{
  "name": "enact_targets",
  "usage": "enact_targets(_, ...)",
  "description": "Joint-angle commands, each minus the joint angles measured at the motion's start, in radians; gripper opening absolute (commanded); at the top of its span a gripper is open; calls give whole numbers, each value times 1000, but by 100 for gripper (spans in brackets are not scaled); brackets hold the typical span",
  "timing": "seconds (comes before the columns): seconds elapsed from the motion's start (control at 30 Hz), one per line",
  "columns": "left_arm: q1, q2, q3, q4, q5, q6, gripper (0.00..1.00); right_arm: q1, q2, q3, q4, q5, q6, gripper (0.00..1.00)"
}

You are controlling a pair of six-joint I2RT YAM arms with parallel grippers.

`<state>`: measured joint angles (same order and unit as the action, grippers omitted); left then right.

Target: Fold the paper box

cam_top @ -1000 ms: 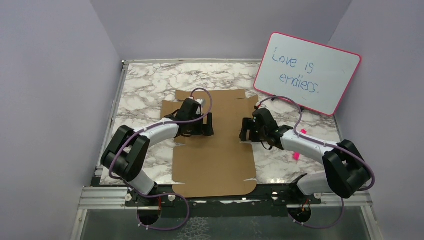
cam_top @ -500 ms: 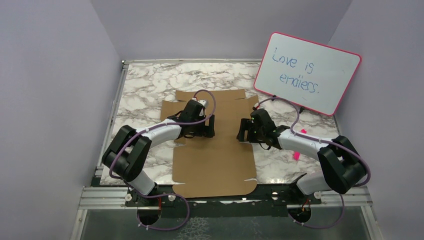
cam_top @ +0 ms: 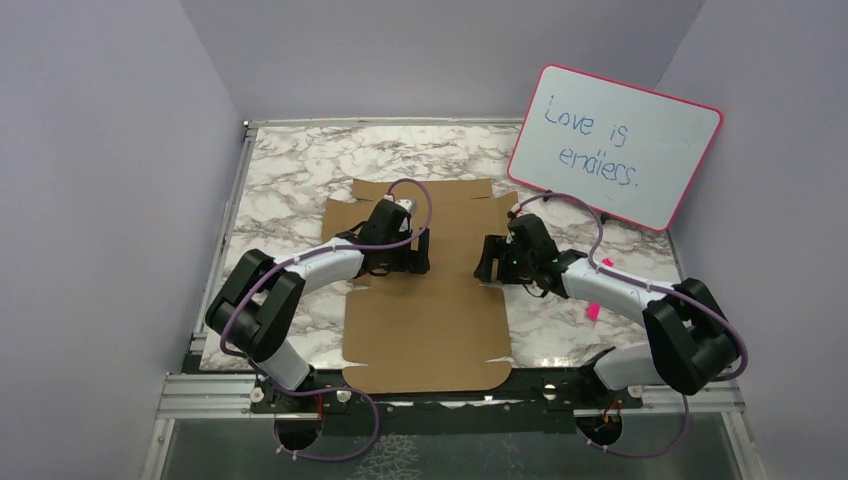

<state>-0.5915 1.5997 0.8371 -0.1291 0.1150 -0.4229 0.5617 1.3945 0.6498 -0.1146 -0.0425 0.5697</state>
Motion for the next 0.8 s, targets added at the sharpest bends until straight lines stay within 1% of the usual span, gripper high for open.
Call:
enact_targets(0.0,-21,76,-36,40,45,-36,93,16,-53,57,99,-198,2,77)
enact_targets(0.4,-22,83,-46,60,57,-51,93,29,-42,86,150,-307,43,73)
enact_targets(0.57,-22,87,-49,71,58,-56,92,58,-36,119,133,-297,44,73)
enact_targets(0.77,-22,87,-56,80,58,-57,92,73,21,136,148,-288,36,73)
